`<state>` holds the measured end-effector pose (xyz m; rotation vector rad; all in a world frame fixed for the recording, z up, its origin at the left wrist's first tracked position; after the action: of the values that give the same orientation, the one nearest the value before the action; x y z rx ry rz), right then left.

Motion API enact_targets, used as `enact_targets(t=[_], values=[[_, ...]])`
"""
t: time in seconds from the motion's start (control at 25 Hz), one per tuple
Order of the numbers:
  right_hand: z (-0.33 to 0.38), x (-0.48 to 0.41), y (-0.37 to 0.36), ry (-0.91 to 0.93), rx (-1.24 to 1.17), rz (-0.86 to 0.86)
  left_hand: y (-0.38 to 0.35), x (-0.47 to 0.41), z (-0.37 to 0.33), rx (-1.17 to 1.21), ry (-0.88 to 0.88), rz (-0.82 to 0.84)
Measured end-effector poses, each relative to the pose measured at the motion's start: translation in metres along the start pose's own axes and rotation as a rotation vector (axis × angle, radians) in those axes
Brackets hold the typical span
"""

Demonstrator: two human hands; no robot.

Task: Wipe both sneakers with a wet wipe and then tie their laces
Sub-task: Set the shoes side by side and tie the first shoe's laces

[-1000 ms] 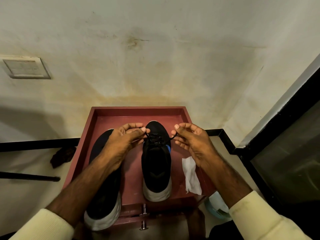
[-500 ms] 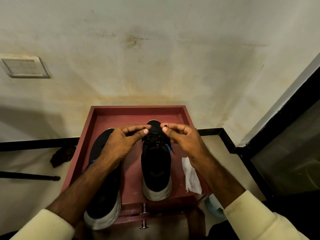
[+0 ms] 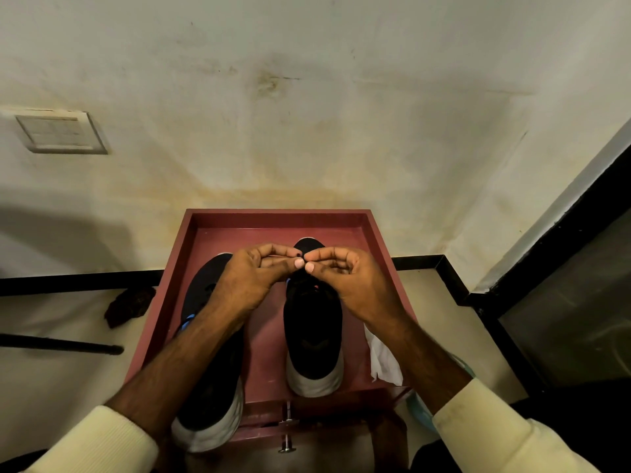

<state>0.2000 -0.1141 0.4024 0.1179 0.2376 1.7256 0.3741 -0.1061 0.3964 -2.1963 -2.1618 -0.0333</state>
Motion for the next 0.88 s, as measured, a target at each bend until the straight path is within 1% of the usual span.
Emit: enact_targets(t=[0.12, 0.24, 0.32, 0.48, 0.64, 0.72, 0.76, 0.84, 0.88], values=[[0.008, 0.003, -0.003, 0.046, 0.096, 0.028, 0.001, 0.000, 0.000, 0.030, 0.003, -0.006], [0.020, 0.010, -0.004, 0.128, 0.301, 0.005, -0.005, 0.002, -0.006, -0.089, -0.044, 0.048], [0.023, 0.012, -0.006, 0.154, 0.356, -0.003, -0.007, 0.002, -0.008, -0.137, -0.054, 0.067], [0.032, 0.015, -0.018, 0.261, 0.420, 0.057, 0.001, 0.000, -0.004, -0.146, -0.009, -0.013], [0.040, 0.015, -0.015, 0.401, 0.679, -0.049, 0.004, 0.001, -0.003, -0.246, 0.005, -0.059], [0.039, 0.015, -0.010, 0.369, 0.717, -0.087, 0.006, 0.002, -0.007, -0.271, -0.008, -0.071], [0.038, 0.015, -0.007, 0.341, 0.724, -0.091, 0.004, 0.002, -0.009, -0.280, -0.018, -0.048], [0.031, 0.012, -0.005, 0.276, 0.707, -0.057, 0.000, 0.001, -0.010, -0.313, -0.030, 0.021], [0.026, 0.010, -0.006, 0.231, 0.665, -0.012, -0.001, 0.000, -0.009, -0.329, -0.028, 0.041]])
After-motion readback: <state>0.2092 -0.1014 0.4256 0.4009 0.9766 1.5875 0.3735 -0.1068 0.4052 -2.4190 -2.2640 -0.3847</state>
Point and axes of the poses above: each hand's wrist, its own x-axis away from the middle knuckle, its own y-axis out of the back of the hand, z = x × y, the point moved 10 cm from there along -x, towards the middle knuckle, and after that the axes turned 1 degree about x, right-handed, at the moved point
